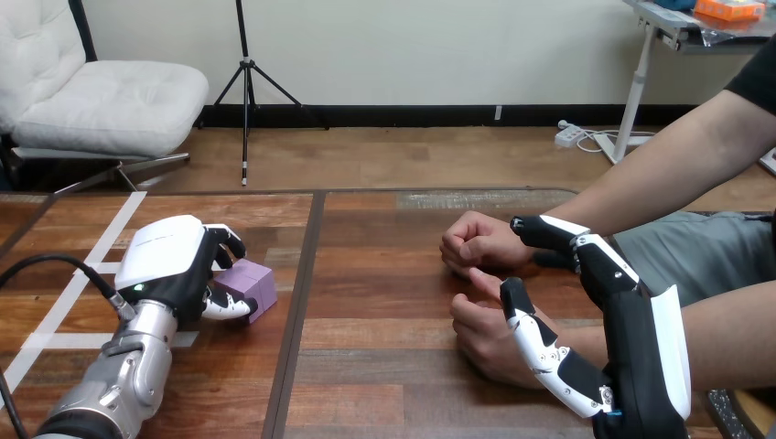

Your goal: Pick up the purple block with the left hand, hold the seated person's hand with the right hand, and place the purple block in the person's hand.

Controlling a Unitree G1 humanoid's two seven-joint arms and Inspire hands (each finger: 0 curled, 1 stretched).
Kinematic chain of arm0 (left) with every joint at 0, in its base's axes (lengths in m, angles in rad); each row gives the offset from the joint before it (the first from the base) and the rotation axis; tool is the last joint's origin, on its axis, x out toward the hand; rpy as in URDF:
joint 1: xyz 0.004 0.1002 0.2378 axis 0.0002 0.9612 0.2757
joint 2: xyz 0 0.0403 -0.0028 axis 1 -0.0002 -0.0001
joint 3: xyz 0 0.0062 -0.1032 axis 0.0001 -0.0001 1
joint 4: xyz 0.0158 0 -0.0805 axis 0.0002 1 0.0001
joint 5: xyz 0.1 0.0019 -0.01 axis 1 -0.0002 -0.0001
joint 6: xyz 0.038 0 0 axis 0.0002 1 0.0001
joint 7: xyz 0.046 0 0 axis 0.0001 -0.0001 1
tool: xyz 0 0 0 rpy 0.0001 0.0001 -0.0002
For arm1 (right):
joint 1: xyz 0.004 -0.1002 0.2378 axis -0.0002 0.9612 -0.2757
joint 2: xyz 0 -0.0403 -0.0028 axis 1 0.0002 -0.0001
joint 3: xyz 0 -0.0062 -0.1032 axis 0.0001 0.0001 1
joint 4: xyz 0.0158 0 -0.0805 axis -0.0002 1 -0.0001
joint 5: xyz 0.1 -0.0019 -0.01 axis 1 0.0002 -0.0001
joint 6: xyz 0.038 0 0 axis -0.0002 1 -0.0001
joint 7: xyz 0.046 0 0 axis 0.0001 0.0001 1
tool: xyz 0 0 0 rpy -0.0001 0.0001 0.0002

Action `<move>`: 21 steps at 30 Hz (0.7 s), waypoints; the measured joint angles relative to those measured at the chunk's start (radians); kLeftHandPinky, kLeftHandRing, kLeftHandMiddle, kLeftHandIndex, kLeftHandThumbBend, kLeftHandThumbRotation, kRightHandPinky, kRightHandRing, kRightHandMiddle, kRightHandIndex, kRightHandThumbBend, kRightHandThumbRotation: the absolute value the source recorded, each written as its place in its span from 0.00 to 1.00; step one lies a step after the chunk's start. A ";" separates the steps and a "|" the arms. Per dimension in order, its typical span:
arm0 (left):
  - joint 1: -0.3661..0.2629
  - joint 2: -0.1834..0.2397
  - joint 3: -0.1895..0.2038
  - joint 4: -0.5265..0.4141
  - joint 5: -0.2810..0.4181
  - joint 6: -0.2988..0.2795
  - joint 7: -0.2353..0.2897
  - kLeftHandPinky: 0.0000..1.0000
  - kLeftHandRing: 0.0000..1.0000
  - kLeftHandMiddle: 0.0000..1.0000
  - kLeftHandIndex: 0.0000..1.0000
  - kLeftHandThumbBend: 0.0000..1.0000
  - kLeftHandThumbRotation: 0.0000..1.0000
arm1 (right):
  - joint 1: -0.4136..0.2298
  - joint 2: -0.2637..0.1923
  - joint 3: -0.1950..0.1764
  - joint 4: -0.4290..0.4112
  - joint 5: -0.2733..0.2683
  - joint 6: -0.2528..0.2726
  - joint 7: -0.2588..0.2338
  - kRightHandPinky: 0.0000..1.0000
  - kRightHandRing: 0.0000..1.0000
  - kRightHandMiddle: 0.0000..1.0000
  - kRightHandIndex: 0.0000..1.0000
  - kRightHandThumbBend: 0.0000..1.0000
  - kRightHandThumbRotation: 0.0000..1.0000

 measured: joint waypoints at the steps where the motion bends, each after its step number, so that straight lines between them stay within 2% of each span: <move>1: 0.000 0.000 -0.001 0.000 0.003 0.001 0.000 0.55 0.64 0.68 0.70 0.67 0.19 | 0.000 0.000 0.000 0.000 0.000 0.000 0.000 0.69 0.74 0.74 0.70 0.36 0.25; 12: 0.000 0.000 -0.027 0.000 0.031 0.017 -0.003 0.59 0.70 0.76 0.78 0.75 0.36 | 0.000 0.000 0.000 0.000 0.000 0.004 0.001 0.69 0.74 0.74 0.71 0.36 0.25; 21: -0.001 0.000 -0.038 0.000 0.049 0.033 -0.018 0.59 0.71 0.78 0.80 0.81 0.41 | 0.000 0.000 0.000 0.000 0.000 0.011 0.001 0.69 0.74 0.74 0.71 0.36 0.26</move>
